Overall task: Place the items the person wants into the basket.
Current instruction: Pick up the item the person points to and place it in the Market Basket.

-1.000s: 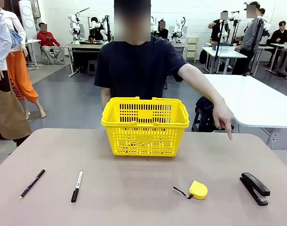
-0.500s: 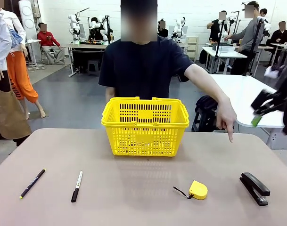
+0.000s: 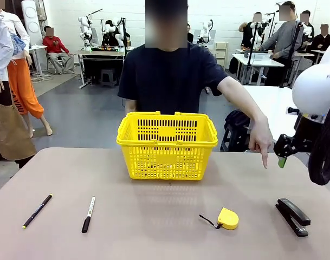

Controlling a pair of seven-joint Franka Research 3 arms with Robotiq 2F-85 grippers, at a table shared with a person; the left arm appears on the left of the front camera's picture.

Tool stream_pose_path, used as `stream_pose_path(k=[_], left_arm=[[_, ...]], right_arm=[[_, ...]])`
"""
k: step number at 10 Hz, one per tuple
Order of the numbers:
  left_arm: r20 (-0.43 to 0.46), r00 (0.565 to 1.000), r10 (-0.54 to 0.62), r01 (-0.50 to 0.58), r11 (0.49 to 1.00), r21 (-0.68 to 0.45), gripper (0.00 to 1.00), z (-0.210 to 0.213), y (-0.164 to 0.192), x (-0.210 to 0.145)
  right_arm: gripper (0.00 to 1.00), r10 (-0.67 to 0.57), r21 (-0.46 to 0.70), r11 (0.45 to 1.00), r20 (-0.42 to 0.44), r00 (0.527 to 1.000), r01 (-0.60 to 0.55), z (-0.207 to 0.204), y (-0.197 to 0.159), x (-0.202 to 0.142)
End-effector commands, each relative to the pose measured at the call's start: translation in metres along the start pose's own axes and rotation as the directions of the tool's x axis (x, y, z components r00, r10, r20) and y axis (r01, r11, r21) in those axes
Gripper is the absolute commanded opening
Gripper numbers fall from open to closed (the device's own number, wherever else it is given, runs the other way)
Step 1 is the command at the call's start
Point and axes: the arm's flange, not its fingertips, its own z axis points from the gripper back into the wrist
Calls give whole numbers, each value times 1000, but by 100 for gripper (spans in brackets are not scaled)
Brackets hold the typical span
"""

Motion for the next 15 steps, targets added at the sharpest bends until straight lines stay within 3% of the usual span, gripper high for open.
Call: stream_pose_path(k=[1, 2, 3, 6, 8, 12, 15], left_arm=[[21, 1000, -23, 23, 1000, -6, 100, 2, 1, 0], [21, 1000, -23, 23, 1000, -6, 100, 2, 1, 0], [21, 1000, -23, 23, 1000, -6, 100, 2, 1, 0], [21, 1000, -23, 23, 1000, -6, 100, 2, 1, 0], [21, 1000, -23, 23, 1000, -6, 100, 2, 1, 0], [21, 1000, -23, 23, 1000, -6, 100, 2, 1, 0], [21, 1000, -23, 23, 1000, -6, 100, 2, 1, 0]], right_arm=[[100, 61, -5, 998, 7, 998, -61, -16, -3, 0], [100, 104, 36, 994, 4, 995, -104, -16, -1, 0], [100, 23, -13, 1000, -8, 1000, -23, -9, -3, 1], [100, 23, -13, 1000, -8, 1000, -23, -9, -3, 1], [100, 120, -48, 992, 22, 993, -119, -20, -3, -10], [100, 74, -194, 977, -96, 993, -91, -70, 10, -16], [100, 78, -192, 976, -148, 986, -106, -98, 17, -15]])
